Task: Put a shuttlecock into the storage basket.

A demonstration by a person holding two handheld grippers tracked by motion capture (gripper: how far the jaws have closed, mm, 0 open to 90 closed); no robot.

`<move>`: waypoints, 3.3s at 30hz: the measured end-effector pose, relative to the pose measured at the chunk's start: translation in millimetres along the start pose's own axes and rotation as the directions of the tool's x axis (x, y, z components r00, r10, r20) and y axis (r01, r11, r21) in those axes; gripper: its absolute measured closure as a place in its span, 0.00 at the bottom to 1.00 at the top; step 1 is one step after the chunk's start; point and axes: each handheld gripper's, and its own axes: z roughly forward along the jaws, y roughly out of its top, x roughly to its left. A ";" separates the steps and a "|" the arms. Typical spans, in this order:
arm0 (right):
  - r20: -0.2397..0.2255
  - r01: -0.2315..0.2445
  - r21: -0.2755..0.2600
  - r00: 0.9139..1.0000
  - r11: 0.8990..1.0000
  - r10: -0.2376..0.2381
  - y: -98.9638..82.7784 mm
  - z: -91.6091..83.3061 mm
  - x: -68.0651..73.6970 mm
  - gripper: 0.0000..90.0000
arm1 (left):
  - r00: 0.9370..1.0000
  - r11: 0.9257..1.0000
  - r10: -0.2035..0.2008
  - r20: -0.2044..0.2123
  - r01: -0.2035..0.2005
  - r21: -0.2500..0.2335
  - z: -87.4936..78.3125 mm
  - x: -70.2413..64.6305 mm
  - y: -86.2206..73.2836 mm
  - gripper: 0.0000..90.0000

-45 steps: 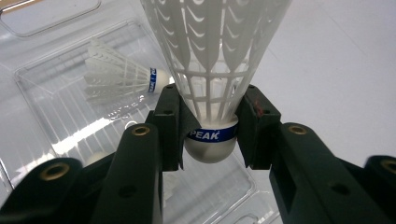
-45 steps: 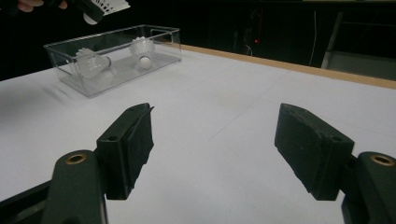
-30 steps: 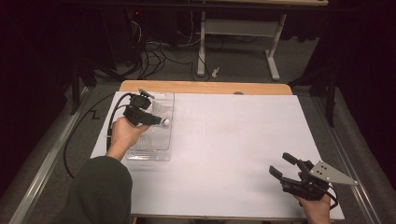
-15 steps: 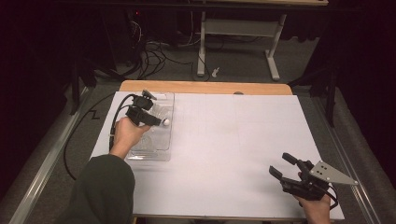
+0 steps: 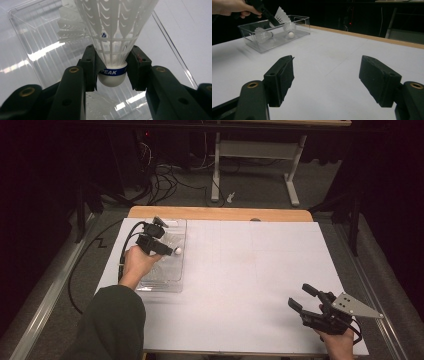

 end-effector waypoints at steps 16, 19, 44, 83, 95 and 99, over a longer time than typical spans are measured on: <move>0.000 -0.001 0.000 1.000 1.000 0.001 0.0 0.0 -0.1 0.31 | 1.000 1.000 -0.011 -0.005 0.011 -0.024 -4.2 -2.3 -1.4 0.44; 0.001 -0.001 0.003 1.000 1.000 0.001 -0.1 0.2 -0.1 0.31 | 1.000 0.999 -0.012 -0.012 0.012 -0.036 -7.0 -1.3 -2.5 0.42; 0.003 -0.001 0.005 1.000 1.000 0.001 -0.4 0.5 -0.6 0.31 | 1.000 0.986 -0.006 -0.007 0.004 -0.165 -21.1 -3.7 -10.2 0.42; 0.024 -0.013 -0.011 1.000 1.000 0.013 -2.3 -1.4 -3.5 0.31 | 1.000 0.912 -0.005 0.027 0.016 -0.409 -56.1 -5.9 -47.5 0.42; 0.036 -0.022 -0.027 0.999 0.999 0.023 -3.1 -4.4 -6.1 0.31 | 1.000 0.887 0.016 0.024 -0.003 -0.461 -69.3 -10.7 -56.9 0.42; 0.039 -0.024 -0.028 0.999 0.999 0.025 -3.4 -4.4 -6.7 0.31 | 0.999 0.881 0.024 0.023 -0.011 -0.474 -73.0 -12.4 -59.1 0.42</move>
